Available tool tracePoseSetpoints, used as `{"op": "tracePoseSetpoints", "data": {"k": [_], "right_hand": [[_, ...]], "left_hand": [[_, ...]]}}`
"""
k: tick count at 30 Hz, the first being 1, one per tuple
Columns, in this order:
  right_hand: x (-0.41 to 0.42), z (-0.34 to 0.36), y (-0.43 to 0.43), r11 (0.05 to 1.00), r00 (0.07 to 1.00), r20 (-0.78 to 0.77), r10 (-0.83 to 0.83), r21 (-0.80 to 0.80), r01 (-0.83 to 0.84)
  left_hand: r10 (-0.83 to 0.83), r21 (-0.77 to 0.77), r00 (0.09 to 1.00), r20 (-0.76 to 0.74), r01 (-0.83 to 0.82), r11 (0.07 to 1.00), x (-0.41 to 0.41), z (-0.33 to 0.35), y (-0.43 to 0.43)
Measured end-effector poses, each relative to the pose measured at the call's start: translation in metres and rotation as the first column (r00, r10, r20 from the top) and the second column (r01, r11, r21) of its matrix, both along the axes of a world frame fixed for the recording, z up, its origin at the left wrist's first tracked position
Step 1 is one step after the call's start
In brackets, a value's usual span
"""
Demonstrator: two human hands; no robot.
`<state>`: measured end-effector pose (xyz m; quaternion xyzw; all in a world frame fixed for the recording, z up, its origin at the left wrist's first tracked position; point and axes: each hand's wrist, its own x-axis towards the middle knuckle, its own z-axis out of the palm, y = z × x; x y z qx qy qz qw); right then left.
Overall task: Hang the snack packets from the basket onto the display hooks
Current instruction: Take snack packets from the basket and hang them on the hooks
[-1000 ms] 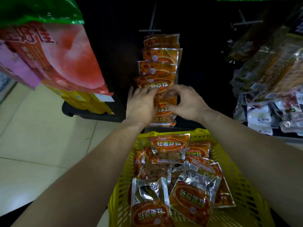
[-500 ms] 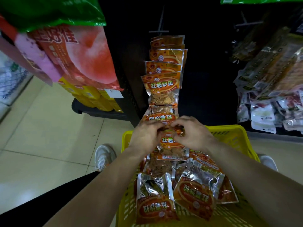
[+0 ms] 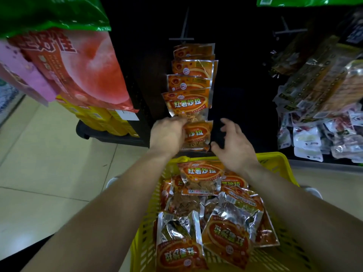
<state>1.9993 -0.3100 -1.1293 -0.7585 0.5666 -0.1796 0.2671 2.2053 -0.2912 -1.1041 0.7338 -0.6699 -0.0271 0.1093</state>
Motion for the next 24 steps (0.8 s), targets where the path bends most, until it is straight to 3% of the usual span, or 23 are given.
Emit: {"op": "tracePoseSetpoints", "data": {"k": [4,11,18,24], "right_hand": [[0.000,-0.009,-0.010,1.000,1.000,0.001,0.006,0.002,-0.006],[0.042,-0.026,-0.032,0.927,0.941,-0.023,0.338,0.180,-0.328],[0.066,-0.039,-0.052,0.930,0.947,-0.109,0.301,0.251,-0.267],[0.049,-0.024,-0.040,0.941,0.964,-0.045,0.263,0.233,-0.245]], "left_hand": [[0.052,0.006,0.999,0.008,-0.052,0.999,0.006,-0.002,-0.040],[0.055,-0.057,0.997,0.054,-0.052,0.997,0.006,-0.006,-0.061],[0.014,-0.151,0.999,-0.048,-0.021,0.988,0.006,-0.004,-0.026],[0.040,-0.011,0.997,-0.065,-0.041,0.999,0.002,-0.008,0.012]]}}
